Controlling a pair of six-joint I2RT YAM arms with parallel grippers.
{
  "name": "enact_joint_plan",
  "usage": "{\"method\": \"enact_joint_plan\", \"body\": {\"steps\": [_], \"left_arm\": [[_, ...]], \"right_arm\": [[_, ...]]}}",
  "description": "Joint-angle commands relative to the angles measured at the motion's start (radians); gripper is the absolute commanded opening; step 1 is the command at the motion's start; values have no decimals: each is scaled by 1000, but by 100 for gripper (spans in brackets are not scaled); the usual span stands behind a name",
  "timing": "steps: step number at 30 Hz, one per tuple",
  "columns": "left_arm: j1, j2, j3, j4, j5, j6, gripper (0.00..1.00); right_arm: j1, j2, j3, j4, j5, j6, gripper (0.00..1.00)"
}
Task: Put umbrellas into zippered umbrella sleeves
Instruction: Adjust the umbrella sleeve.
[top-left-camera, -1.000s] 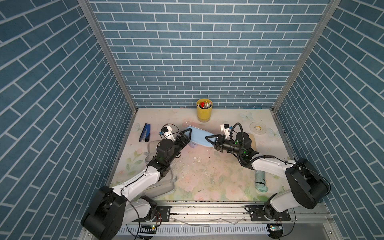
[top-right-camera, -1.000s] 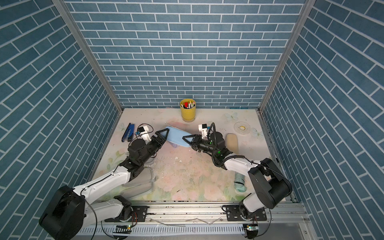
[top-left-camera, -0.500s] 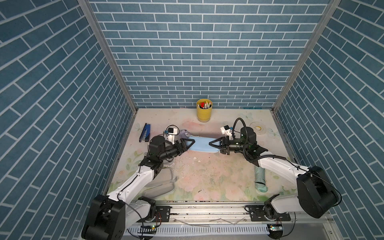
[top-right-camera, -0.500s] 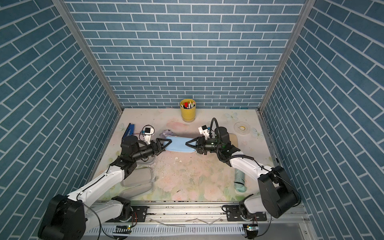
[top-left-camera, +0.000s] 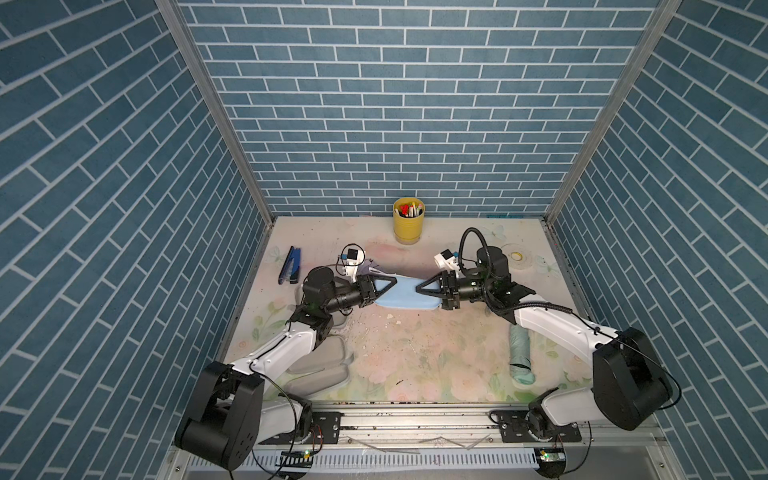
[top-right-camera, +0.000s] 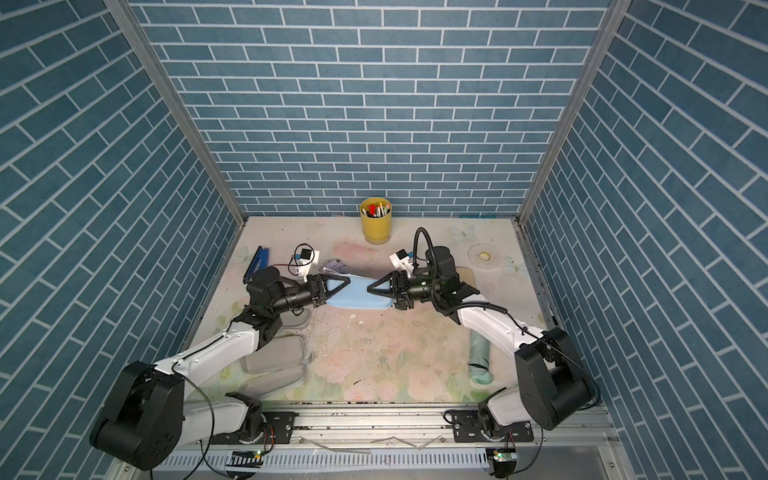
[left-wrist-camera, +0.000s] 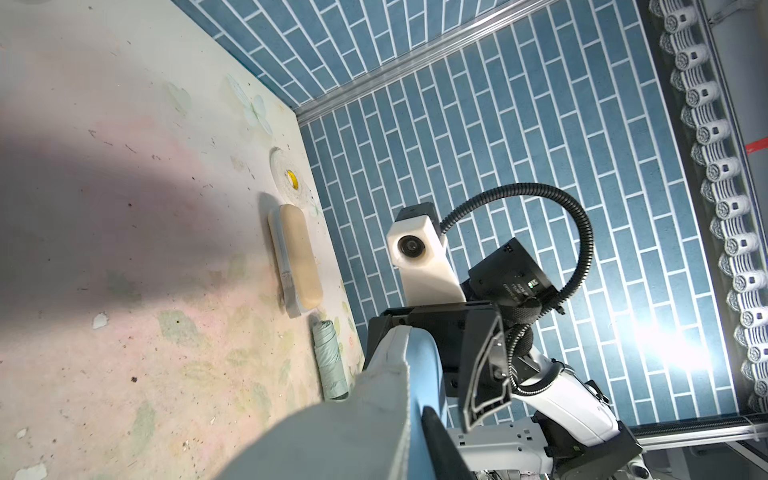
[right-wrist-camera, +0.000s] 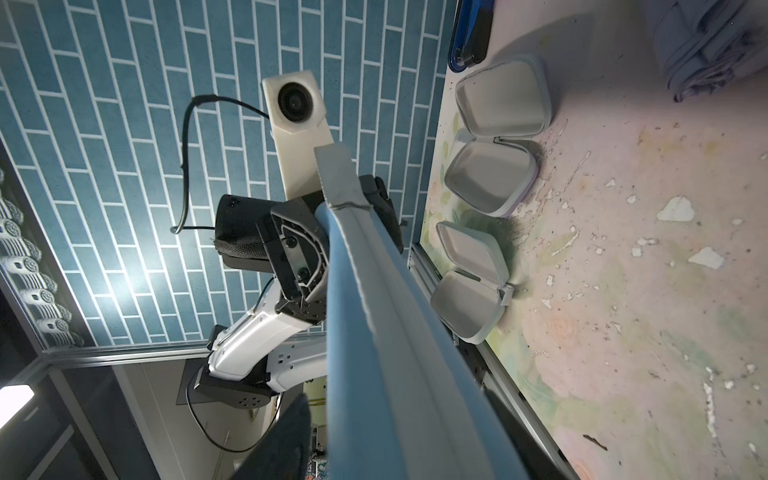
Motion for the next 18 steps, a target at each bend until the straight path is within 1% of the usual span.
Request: {"method": "enact_joint_plan", "body": {"steps": [1,3,4,5,7,9,11,13,15,16,18], "left_arm": [[18,1,9,-21,-41,2,11],[29,-11,2,-40,-91,-9,8],[31,-17,-5,-40,-121,-16,7],[32,-25,-11,-38,-149,-23,7],[32,-36,-20,-24,-185,-35,7],[32,-45,-23,-15,-205,-36,7],[32,-55,-16,-17,-213,-25,7],[32,-60,-12,-15,-212,-14,7],[32,-68,-6,-13,-208,-9,7],[30,-69,-4,-15,-205,-5,7],[26,-73,6,-21,-192,5,7]], "right_arm": [[-19,-66,40,-97,-47,-117,71],[-55,-108,25,-203,-7,-204,71],[-71,-128,26,-304,44,-285,71],[-78,-152,30,-402,118,-373,70],[-76,-202,-1,-490,289,-492,66],[-74,-260,-64,-483,453,-551,57],[-57,-338,-146,-413,599,-621,47],[1,-415,-218,-322,736,-721,41],[99,-455,-261,-264,871,-874,41],[137,-450,-260,-255,907,-938,41],[164,-408,-233,-260,926,-993,42]]}}
